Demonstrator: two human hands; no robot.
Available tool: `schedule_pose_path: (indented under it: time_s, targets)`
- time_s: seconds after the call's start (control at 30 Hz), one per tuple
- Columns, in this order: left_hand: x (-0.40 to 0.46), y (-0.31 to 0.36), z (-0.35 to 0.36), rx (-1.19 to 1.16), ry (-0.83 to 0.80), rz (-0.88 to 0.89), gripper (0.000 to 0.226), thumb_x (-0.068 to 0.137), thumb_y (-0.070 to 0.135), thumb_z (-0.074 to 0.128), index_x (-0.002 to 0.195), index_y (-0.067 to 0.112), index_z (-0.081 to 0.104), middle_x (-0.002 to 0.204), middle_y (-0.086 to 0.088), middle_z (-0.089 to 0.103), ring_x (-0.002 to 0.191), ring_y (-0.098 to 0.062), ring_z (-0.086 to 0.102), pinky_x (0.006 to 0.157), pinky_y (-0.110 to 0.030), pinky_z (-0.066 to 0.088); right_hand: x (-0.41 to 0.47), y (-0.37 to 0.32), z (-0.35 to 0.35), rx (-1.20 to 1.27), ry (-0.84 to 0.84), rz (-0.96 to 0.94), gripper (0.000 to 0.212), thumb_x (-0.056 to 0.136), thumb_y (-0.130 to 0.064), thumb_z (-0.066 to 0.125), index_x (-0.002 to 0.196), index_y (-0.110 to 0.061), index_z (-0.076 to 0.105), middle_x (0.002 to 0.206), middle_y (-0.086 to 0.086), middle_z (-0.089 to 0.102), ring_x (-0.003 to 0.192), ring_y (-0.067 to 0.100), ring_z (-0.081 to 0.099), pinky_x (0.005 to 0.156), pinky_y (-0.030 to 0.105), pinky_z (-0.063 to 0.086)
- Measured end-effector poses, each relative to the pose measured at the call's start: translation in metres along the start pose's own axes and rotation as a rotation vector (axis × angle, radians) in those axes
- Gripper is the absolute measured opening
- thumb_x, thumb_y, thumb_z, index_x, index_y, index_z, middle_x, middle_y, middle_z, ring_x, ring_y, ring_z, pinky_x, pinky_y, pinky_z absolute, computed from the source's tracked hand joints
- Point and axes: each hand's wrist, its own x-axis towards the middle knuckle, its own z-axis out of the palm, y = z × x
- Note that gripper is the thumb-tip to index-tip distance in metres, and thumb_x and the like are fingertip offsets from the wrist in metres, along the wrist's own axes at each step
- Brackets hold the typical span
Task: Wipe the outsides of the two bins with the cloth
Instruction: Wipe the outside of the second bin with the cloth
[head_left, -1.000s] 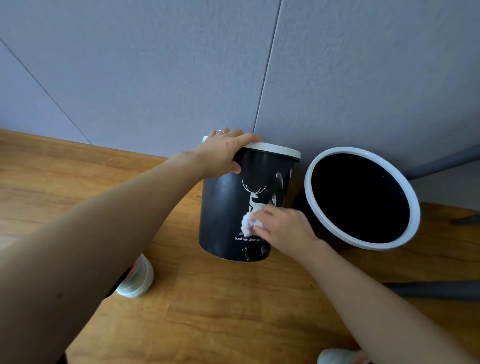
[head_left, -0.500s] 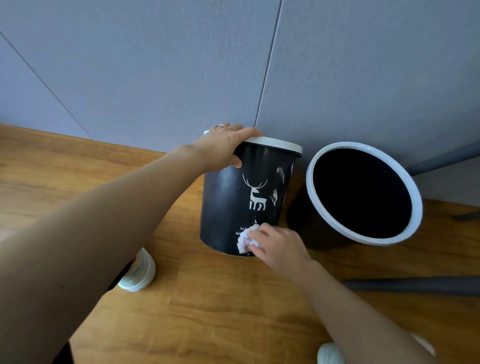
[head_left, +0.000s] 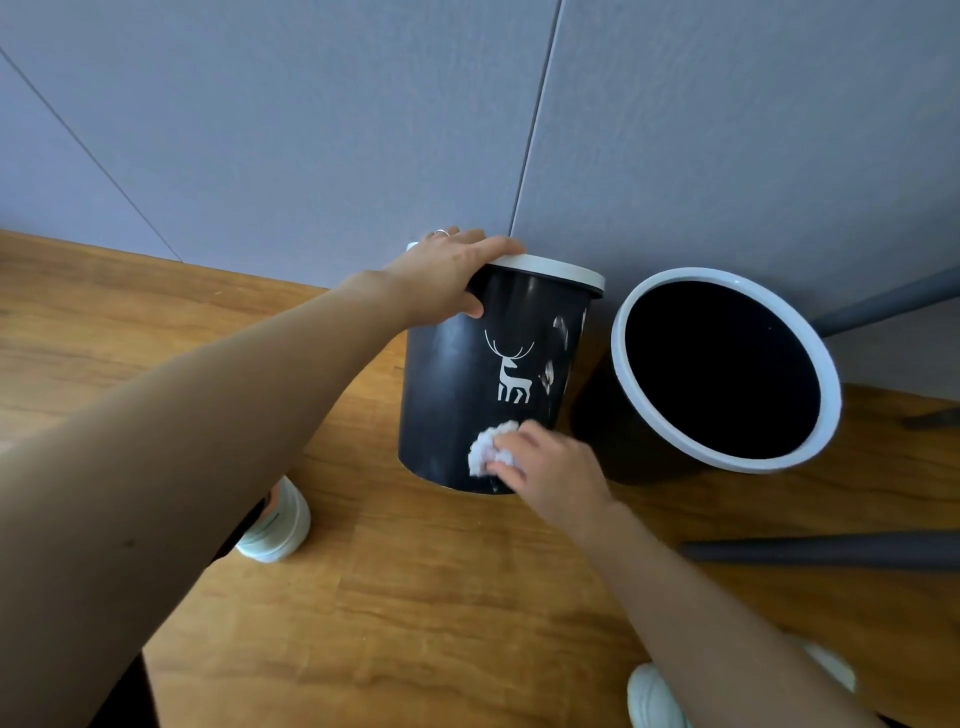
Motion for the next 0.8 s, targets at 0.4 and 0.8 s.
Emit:
schedule_pose_path:
  time_s: [0.4,0.8]
  targets:
    - [-0.002,-0.001,-0.001,-0.023,0.006,0.01,0.075,0.078,0.018,0.074,0.14,0.035,0.035,0.119,-0.004,0.052,0.111,-0.031,0.045,0.094,-0.051,0.041,0.024,0.003,-0.004,0.231,0.109,0.263,0.024,0.087,-0.038,0.07,0.099,-0.019,0.063,0.088,-0.002,0.064,0.07,0.018,0.063,0.057,0.033,0.054]
    - [-0.003,-0.001,-0.004,-0.04,-0.002,0.002,0.077,0.077,0.017,0.075,0.14,0.036,0.035,0.12,-0.004,0.052,0.113,-0.032,0.045,0.096,-0.05,0.04,0.004,0.004,-0.001,0.262,-0.074,0.211,0.024,0.088,-0.038,0.066,0.102,-0.019,0.063,0.092,-0.003,0.064,0.069,0.014,0.063,0.057,0.028,0.054]
